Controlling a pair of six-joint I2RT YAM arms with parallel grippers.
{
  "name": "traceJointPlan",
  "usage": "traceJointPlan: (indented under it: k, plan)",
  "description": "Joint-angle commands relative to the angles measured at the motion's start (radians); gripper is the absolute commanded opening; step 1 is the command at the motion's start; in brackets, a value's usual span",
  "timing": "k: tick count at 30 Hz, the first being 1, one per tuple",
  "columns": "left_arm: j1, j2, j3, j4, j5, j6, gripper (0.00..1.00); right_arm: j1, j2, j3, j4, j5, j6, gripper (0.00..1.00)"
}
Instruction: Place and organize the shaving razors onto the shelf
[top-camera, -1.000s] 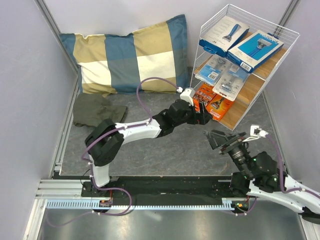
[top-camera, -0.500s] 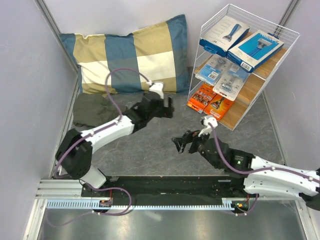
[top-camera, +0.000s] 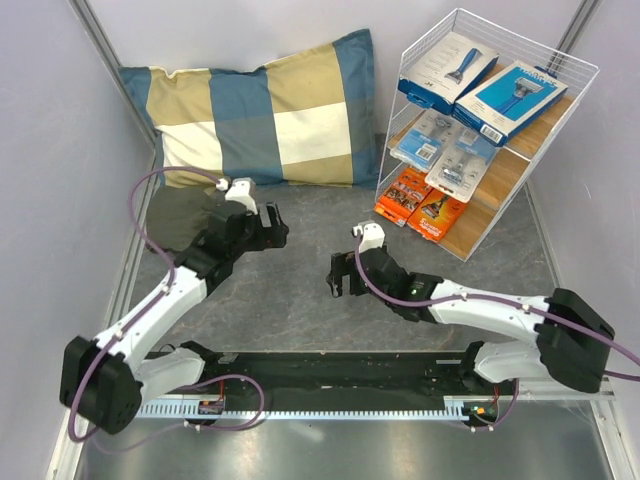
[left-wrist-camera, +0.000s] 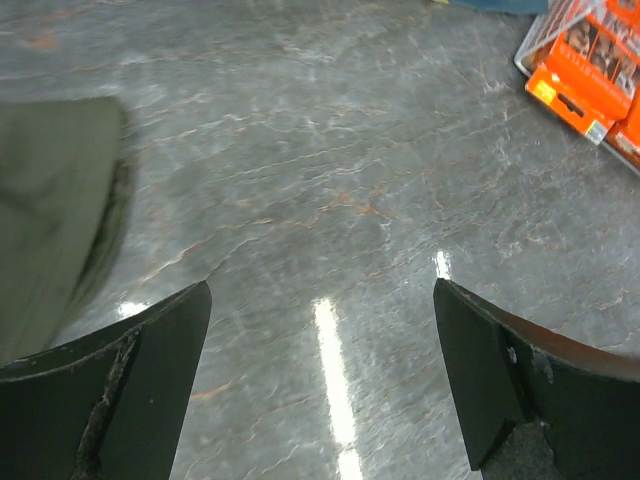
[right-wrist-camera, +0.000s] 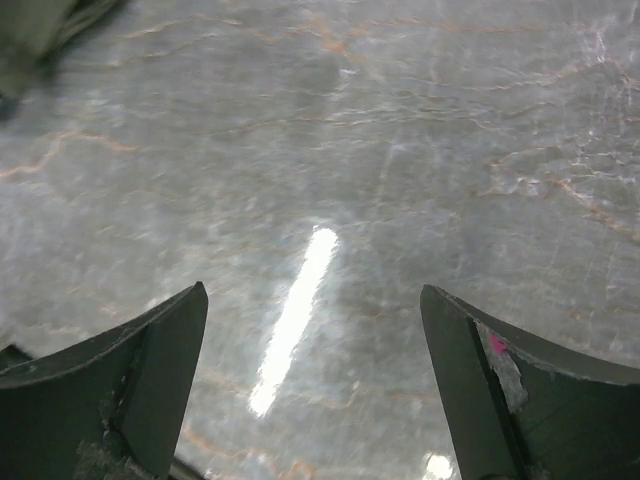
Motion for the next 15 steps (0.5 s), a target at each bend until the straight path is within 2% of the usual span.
traceJointPlan:
  k: [1, 6, 15]
  plan:
    - [0.034, -0.11, -0.043, -0.014, 0.062, -0.043, 1.0, -0.107, 0.073, -0.013, 0.119, -0.164, 0.0, 0.96]
    - [0.04, -0.145, -0.074, -0.029, 0.067, -0.053, 1.0, -0.138, 0.082, -0.025, 0.126, -0.179, -0.008, 0.96]
    - [0.04, -0.105, -0.081, -0.006, 0.094, -0.066, 1.0, -0.155, 0.021, -0.035, 0.108, -0.152, -0.017, 0.98]
